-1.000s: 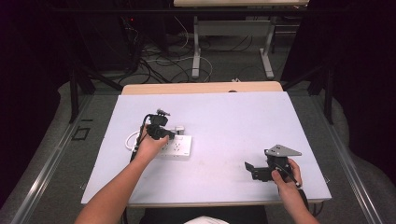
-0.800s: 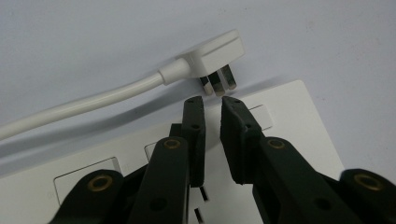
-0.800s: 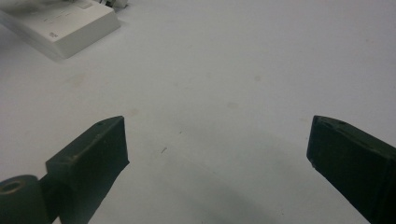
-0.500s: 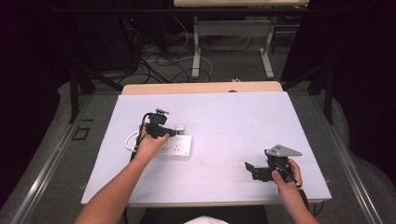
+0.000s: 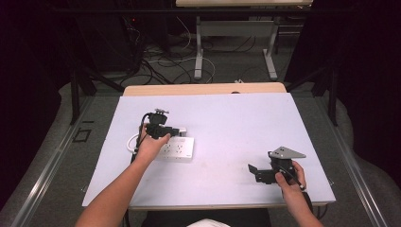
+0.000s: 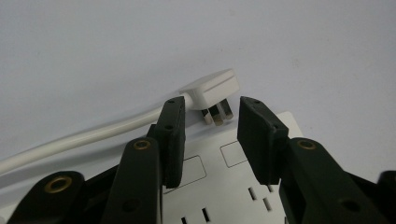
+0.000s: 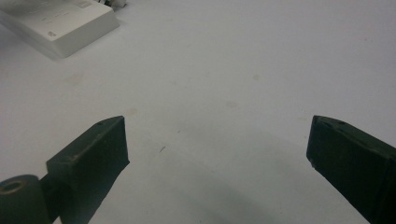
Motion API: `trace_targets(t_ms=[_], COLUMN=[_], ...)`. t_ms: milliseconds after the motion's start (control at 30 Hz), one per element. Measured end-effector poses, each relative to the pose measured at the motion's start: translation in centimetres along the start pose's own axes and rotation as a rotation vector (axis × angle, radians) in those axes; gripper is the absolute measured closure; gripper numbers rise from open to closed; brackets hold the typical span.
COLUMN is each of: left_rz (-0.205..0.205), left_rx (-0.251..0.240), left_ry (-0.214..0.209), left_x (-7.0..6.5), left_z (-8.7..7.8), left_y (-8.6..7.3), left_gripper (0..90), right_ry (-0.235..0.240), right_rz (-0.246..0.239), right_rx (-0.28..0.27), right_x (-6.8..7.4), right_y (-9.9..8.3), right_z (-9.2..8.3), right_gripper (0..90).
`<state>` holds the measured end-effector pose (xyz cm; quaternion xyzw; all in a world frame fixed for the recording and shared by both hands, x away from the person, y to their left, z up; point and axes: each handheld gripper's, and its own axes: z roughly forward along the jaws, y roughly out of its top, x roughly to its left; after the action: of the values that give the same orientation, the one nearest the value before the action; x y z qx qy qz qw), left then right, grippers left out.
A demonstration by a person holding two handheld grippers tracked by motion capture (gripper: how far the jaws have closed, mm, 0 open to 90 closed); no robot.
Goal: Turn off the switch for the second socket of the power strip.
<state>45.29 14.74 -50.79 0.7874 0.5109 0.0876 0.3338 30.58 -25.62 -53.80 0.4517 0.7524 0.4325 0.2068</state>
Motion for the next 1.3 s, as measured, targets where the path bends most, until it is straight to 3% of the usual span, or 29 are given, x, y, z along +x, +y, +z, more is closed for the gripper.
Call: trace_targets(t_ms=[67,300,467,700,933,1300], left_rz=[-0.012,0.019,0.016,0.030,0.061,0.129], left_rx=[-0.014,-0.044,-0.062,-0.075,-0.088,-0.122], left_ry=[-0.006,-0.005,-0.005,0.021,0.051,0.045], left_x=[0.0,0.1,0.1,0.2,0.1,-0.1], left_z=[0.0,-0.4,-0.5,-0.7,-1.0,-2.2], left_y=[0.0,0.1,0.1,0.1,-0.1,-0.3], left_gripper=[59.6,56.0,51.0,42.7,35.4,32.0], right_ry=[0.002,0.004,0.007,0.002,0.003,-0.004], right_rz=[0.004,-0.002,-0.002,-0.001,0.001,-0.002], right_rx=[-0.003,0.003,0.002,0.003,0.006,0.002], right_x=[0.0,0.0,0.0,0.0,0.0,0.0], right_y=[0.0,0.0,0.0,0.0,0.0,0.0], right_z=[0.0,0.0,0.1,0.0,0.1,0.1], right_gripper=[4.9,5.0,5.0,5.2,5.5,5.8])
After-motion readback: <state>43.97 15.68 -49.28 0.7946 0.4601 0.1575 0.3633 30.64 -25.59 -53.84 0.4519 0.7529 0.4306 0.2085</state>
